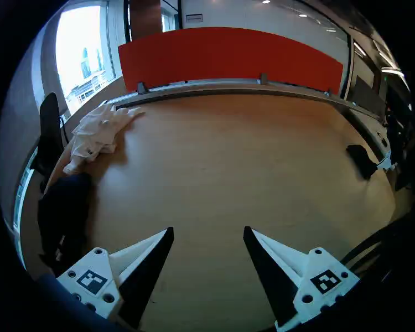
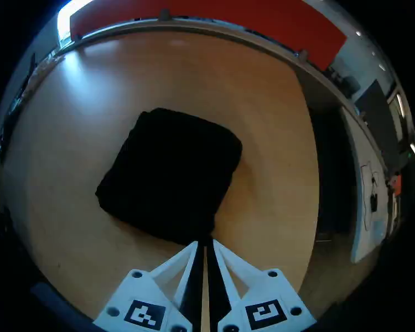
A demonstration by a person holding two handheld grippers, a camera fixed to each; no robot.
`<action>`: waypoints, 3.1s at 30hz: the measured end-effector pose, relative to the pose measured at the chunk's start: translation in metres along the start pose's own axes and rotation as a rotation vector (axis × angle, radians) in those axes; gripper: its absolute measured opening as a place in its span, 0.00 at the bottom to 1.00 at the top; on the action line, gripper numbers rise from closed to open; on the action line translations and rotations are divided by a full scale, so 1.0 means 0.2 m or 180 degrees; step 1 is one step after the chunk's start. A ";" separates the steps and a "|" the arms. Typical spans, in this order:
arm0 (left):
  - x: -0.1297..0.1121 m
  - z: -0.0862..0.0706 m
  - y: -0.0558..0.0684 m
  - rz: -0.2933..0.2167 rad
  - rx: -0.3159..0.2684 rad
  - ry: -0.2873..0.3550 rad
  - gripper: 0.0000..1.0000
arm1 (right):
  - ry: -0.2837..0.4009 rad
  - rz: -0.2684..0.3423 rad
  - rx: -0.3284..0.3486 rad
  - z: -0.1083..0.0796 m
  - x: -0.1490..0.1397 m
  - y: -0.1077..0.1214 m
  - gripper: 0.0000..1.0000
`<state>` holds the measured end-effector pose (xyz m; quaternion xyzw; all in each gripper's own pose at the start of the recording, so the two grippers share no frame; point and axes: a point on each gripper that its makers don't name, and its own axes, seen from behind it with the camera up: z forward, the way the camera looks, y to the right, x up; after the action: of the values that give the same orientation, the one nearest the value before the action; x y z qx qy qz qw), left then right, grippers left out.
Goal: Fold towel
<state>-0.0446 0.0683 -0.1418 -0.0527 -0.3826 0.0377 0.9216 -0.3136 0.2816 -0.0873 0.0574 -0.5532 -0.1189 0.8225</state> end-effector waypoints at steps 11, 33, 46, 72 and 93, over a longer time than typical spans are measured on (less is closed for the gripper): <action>0.00 0.00 0.00 -0.0003 0.0007 -0.0007 0.94 | -0.0041 0.0046 -0.0051 0.02 -0.02 0.00 0.05; 0.00 0.01 0.02 -0.0011 -0.0028 0.0006 0.94 | 0.0017 0.0254 -0.0149 -0.02 -0.04 0.01 0.87; 0.03 0.01 0.01 -0.0030 -0.0068 0.0052 0.93 | 0.0289 0.0422 -0.0063 -0.11 0.06 -0.09 0.88; 0.12 0.02 -0.04 -0.0065 -0.0082 0.0165 0.93 | 0.1021 0.1017 -0.0067 -0.29 0.42 -0.27 0.88; 0.20 0.01 -0.06 -0.0065 -0.0082 0.0265 0.93 | 0.2583 0.1154 -0.0320 -0.74 0.88 -0.27 0.87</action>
<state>-0.0175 0.0609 -0.1098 -0.0621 -0.3450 0.0212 0.9363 -0.1201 0.1785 0.0015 -0.0385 -0.1804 0.0325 0.9823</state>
